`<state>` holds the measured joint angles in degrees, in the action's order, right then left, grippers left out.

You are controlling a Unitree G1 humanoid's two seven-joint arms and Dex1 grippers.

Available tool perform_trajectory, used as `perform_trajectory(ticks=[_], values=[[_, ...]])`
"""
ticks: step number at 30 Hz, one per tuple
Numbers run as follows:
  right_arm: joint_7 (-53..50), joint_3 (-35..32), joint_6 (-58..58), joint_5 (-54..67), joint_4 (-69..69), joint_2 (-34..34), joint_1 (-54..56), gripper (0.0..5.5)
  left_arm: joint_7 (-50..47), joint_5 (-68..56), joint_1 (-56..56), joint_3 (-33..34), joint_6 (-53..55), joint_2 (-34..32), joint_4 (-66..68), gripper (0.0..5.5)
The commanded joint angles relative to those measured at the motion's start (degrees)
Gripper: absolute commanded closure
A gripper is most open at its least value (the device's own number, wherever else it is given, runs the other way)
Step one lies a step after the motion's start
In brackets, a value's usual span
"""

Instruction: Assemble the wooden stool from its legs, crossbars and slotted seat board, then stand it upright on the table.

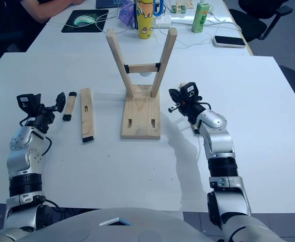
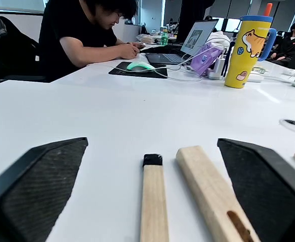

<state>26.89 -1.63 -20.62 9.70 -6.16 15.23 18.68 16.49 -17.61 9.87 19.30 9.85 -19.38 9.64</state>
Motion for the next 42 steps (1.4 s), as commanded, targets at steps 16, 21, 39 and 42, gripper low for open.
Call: perform_trajectory(ticks=[16,21,39,42], values=[[0.06,0.74,0.43,7.93,4.95,-6.61,-5.34,3.55,0.40,8.57,5.37,-6.17,0.10,-2.72,19.21,0.31],[-0.97,0.29,-0.23,8.78,4.57,-7.15,-4.77,3.53,-0.18,10.09,5.63,-7.07,3.40,-3.95,21.07,0.83],[-2.67,0.60,-2.34,8.30,5.39,-6.53,-4.12,3.53,1.70,7.56,4.83,-6.34,13.13,-5.35,19.75,3.74],[-2.18,0.74,-3.05,8.52,5.34,-6.55,-4.42,3.53,1.65,7.49,5.20,-5.88,10.99,-5.22,20.42,4.18]])
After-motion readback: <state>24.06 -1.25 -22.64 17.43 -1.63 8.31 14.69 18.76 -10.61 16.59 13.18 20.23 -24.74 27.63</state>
